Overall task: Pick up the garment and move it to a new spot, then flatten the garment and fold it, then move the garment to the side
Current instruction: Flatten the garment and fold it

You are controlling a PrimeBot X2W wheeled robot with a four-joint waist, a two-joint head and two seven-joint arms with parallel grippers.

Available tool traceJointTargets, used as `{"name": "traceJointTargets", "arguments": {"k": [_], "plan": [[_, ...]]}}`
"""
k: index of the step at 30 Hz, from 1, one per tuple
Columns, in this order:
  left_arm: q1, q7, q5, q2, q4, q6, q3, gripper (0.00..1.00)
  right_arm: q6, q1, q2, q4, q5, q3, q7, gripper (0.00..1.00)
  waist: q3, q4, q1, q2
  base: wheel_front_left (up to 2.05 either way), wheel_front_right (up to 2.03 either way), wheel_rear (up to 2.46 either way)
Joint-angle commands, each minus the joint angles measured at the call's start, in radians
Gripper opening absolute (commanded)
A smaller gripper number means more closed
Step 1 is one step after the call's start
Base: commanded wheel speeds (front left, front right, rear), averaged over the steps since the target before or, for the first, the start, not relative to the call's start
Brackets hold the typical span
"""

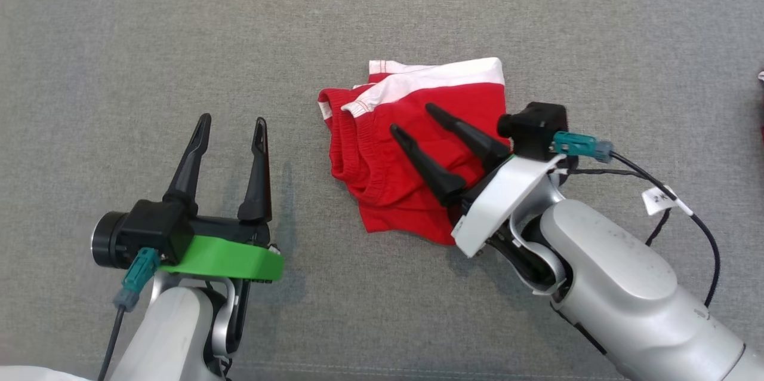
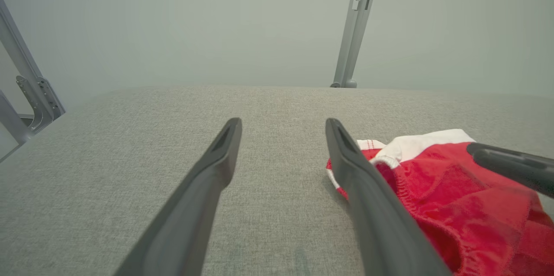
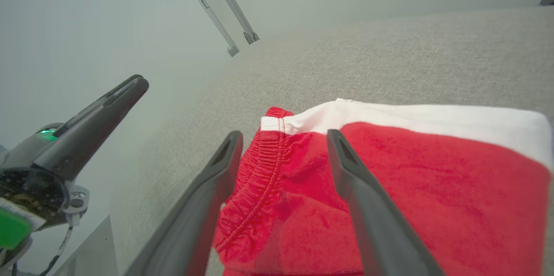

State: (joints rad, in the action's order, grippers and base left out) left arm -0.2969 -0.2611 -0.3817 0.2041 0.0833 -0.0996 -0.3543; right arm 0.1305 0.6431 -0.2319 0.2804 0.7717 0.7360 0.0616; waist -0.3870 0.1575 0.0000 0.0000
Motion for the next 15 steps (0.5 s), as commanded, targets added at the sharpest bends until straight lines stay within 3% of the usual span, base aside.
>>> {"name": "traceJointTargets", "arguments": {"k": [1, 6, 15], "plan": [[-0.008, -0.003, 0.007, 0.006, 0.001, 0.0, 0.006, 1.0, 0.0, 0.011, -0.011, -0.005, -0.019, -0.007, 0.03, 1.0, 0.007, -0.014, 0.0, 0.0, 0.0, 0.0, 0.0], [0.007, -0.003, 0.011, 0.014, -0.006, -0.009, 0.02, 1.0, 0.0, -0.036, -0.042, -0.006, -0.14, -0.12, 0.173, 1.0, 0.026, -0.051, 0.0, 0.0, 0.0, 0.0, 0.0], [0.026, -0.003, 0.007, 0.041, -0.031, -0.03, 0.058, 1.0, 0.0, -0.211, -0.026, -0.076, -0.365, -0.514, 0.204, 1.0, 0.057, -0.109, 0.0, 0.0, 0.0, 0.0, 0.0]]}}
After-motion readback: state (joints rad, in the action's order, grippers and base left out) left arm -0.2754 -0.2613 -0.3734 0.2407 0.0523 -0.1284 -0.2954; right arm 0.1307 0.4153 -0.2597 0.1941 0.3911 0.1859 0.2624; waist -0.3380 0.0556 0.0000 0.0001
